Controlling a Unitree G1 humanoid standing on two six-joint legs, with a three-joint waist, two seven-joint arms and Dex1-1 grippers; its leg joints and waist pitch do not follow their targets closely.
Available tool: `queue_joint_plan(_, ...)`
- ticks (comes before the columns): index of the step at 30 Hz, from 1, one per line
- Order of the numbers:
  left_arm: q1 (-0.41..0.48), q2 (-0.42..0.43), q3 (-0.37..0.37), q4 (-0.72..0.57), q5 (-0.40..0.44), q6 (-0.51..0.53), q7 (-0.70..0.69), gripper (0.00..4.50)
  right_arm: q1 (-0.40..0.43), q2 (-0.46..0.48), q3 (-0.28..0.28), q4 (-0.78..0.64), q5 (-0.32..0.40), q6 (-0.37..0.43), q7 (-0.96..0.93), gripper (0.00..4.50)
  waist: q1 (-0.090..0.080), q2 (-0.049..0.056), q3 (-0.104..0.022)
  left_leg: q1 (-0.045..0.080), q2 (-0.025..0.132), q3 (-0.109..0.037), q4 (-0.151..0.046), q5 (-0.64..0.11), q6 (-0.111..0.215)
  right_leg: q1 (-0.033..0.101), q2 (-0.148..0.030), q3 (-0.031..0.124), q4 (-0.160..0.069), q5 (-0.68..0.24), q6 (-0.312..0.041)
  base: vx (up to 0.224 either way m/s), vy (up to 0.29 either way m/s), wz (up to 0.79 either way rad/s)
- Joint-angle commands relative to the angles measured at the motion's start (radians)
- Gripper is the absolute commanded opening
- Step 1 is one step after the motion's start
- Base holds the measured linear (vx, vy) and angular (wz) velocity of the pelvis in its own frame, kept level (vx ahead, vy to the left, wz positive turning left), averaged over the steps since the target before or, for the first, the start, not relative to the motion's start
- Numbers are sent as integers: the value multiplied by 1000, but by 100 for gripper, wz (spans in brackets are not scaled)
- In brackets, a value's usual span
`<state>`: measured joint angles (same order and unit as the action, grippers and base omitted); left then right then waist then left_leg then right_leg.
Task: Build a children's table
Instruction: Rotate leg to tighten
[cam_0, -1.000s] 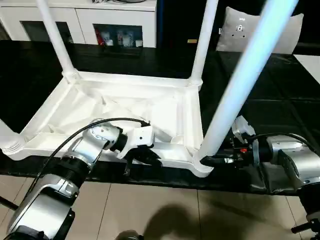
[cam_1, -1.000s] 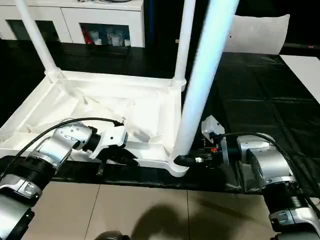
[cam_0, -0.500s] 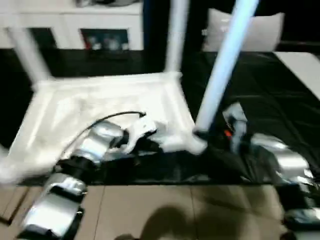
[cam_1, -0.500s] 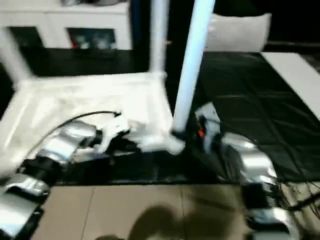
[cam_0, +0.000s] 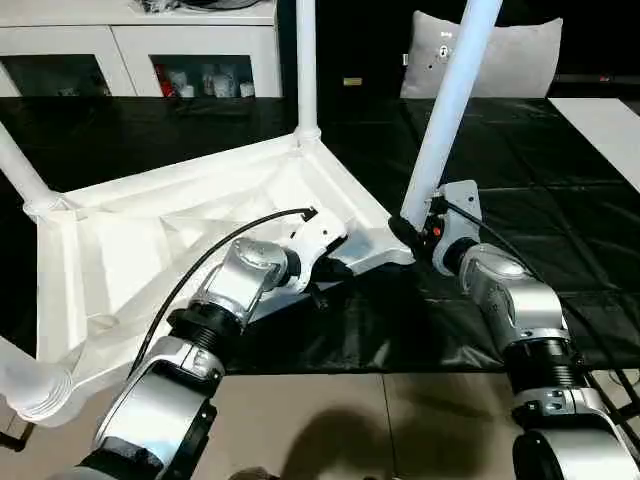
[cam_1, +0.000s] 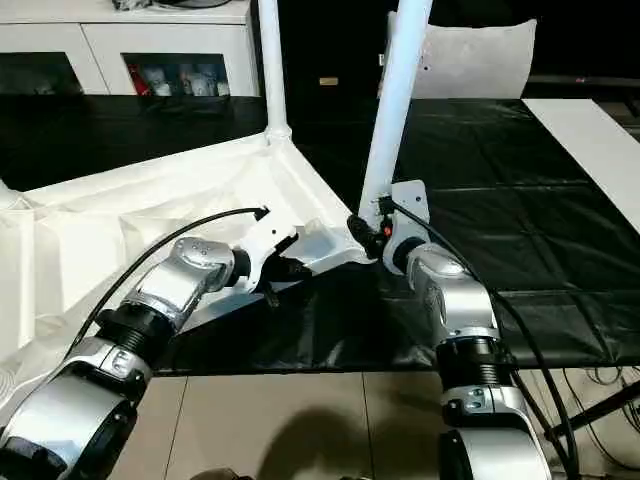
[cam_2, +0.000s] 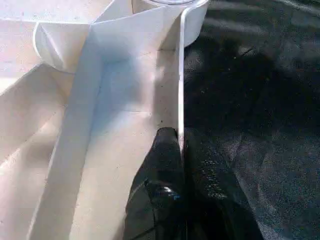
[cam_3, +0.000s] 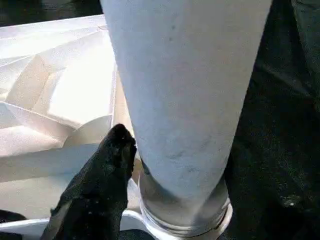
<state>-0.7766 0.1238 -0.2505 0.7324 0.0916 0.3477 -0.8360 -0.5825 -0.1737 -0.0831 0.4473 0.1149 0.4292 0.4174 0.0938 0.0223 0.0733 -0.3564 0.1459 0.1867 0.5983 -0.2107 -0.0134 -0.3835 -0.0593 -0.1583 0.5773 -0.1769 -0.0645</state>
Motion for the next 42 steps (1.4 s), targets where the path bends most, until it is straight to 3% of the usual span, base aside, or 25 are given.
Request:
queue_joint_plan(1, 3, -6, -14, -42, -13, -50, -14, 0, 13, 5, 71, 7, 34, -9, 114, 328, 4, -8, -66, 6, 111, -54, -68, -72, 92, 59, -148, 94, -76, -220, -113, 0, 0, 0)
queue_joint_plan(5, 10, 36, -28, -34, -2, -95, -57, 0, 29, -61, 82, -17, 49, -24, 226, 360, 7, -10, -64, 3, 110, -52, -67, -73, 107, 60, -147, 96, -75, -213, -106, 0, 0, 0)
queue_joint_plan(8, 19, 71, -30, -27, -6, -163, -114, 0, 47, -136, 100, -29, 37, -86, 336, 388, 9, -11, -64, 3, 109, -52, -66, -76, 107, 60, -146, 94, -76, -227, -102, 0, 0, 0)
queue_joint_plan(13, 37, 150, -82, -22, 4, -283, -266, 0, 81, -251, 135, -50, 53, -187, 570, 388, 20, -13, -66, 1, 110, -48, -63, -75, 128, 60, -145, 94, -74, -234, -87, 0, 0, 0)
queue_joint_plan(16, 34, 197, -117, 8, 27, -357, -338, 0, 90, -308, 164, -34, 50, -251, 683, 388, 26, -11, -67, 1, 114, -50, -62, -71, 136, 56, -143, 91, -70, -222, -93, 0, 0, 0)
queue_joint_plan(20, 39, 227, -123, 0, 3, -396, -439, 0, 89, -330, 167, -28, 80, -248, 767, 388, 34, -9, -70, 5, 124, -51, -62, -60, 134, 53, -145, 93, -63, -188, -122, 0, 0, 0)
queue_joint_plan(26, 45, 268, -155, -6, 4, -450, -544, 0, 90, -361, 194, -18, 117, -227, 905, 320, 54, -15, -77, 0, 124, -49, -54, -7, 160, 50, -148, 94, -47, -111, -137, 0, 0, 0)
queue_joint_plan(32, 36, 274, -158, 13, 4, -487, -590, 0, 91, -377, 220, -15, 134, -195, 992, 271, 58, -16, -77, 0, 122, -48, -55, -31, 141, 52, -148, 92, -57, -183, -113, 0, 0, 0)
queue_joint_plan(37, 34, 281, -159, 18, -1, -494, -603, 0, 100, -389, 232, -35, 148, -165, 1032, 226, 62, -17, -78, 1, 122, -49, -55, -17, 141, 50, -147, 92, -55, -182, -105, 0, 0, 0)
queue_joint_plan(42, 40, 275, -145, 20, -17, -478, -612, 0, 112, -391, 233, -54, 169, -130, 1048, 210, 65, -18, -81, 1, 122, -48, -53, -5, 141, 51, -148, 93, -52, -167, -107, 0, 0, 0)
